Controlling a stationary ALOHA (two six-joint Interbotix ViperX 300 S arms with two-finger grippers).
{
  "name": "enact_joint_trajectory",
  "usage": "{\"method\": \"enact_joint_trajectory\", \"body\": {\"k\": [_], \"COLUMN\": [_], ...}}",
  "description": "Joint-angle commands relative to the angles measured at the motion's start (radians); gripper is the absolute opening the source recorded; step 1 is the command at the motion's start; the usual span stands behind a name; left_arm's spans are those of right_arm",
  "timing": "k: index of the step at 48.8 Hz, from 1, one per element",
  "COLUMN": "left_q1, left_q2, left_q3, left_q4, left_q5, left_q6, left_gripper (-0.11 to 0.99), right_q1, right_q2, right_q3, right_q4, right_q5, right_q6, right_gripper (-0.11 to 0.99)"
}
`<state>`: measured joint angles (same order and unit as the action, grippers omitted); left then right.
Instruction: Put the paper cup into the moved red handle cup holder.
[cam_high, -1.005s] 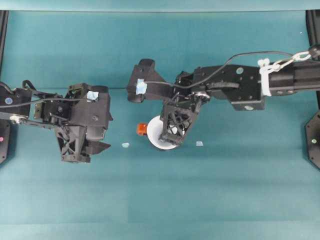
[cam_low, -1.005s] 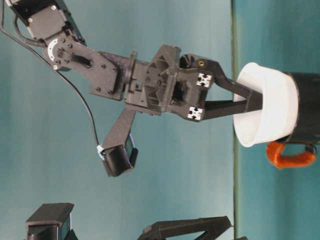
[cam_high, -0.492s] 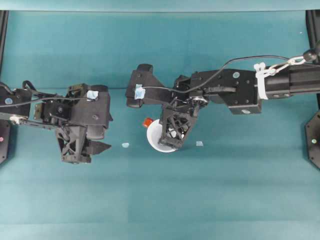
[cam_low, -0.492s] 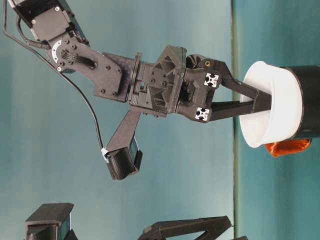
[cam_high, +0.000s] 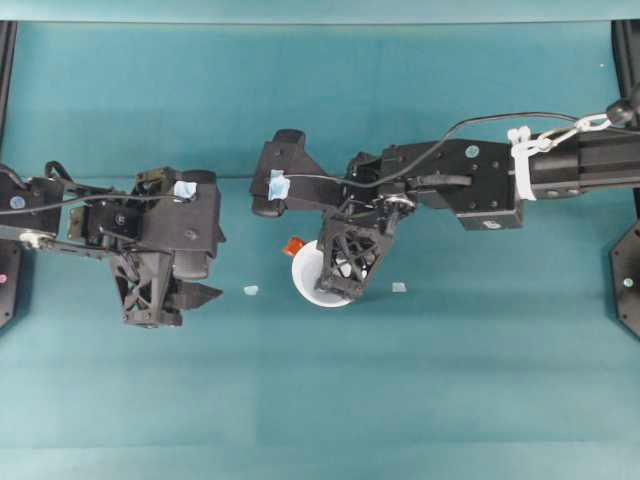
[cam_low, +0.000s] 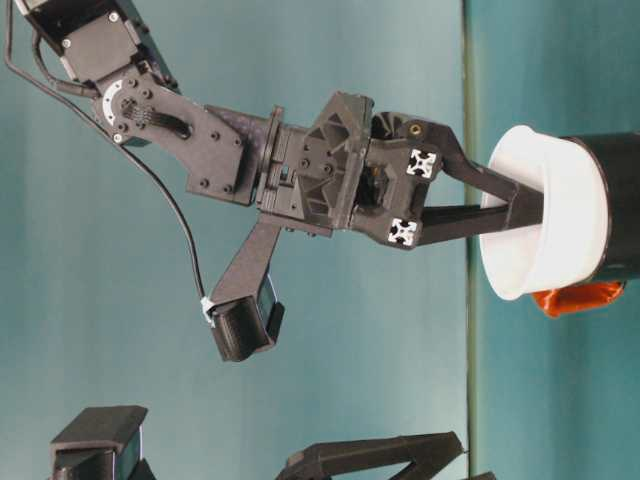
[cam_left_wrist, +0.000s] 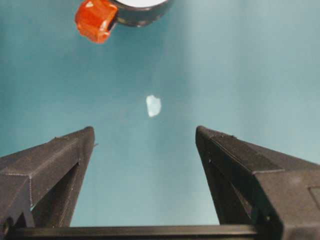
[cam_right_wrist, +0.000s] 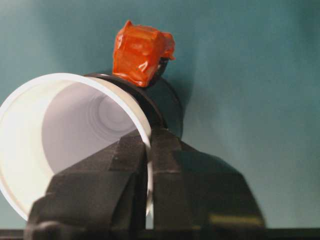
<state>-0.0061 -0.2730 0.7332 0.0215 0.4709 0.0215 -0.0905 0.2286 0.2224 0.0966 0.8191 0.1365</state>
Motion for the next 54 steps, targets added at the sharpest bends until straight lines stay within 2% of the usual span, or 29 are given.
{"method": "enact_joint_trajectory", "body": {"k": [1,7,11,20,24,41,54], "left_q1": [-0.002,-0.002,-0.002,-0.002,-0.002,-0.002,-0.002], "left_q2": [-0.005,-0.006,-0.005,-0.005,-0.006,-0.006,-0.009], "left_q3": [-0.011,-0.009,-0.009,-0.008,-0.008,0.000,0.012], "left_q4": [0.000,0.000,0.002,0.000,0.002,0.002,0.002], "left_q5": [-0.006,-0.006,-0.006,-0.006,-0.006,-0.006,-0.006], "left_q6": [-0.003,-0.003,-0.003,-0.003,-0.003,-0.003,-0.003], "left_gripper": [0.90,0.90,0.90,0.90,0.90,0.90,0.90], "right_q1": [0.006,0.006,0.006,0.008,0.009,0.009,0.015], "right_q2": [-0.008,-0.012,-0.018,-0.031,-0.035,-0.048,-0.091], "right_q3": [-0.015,-0.017,-0.023,-0.049,-0.063,-0.126,-0.147], "right_q4": [0.014,0.015,0.014,0.011,0.008,0.006,0.006], "right_q5": [-0.008,-0.008,-0.006,0.000,0.000,0.015,0.146], "right_q6": [-0.006,-0.006,-0.006,-0.009,-0.008,-0.006,-0.006], "right_gripper": [-0.06,0.04,0.18,0.72,0.90,0.89,0.89]}}
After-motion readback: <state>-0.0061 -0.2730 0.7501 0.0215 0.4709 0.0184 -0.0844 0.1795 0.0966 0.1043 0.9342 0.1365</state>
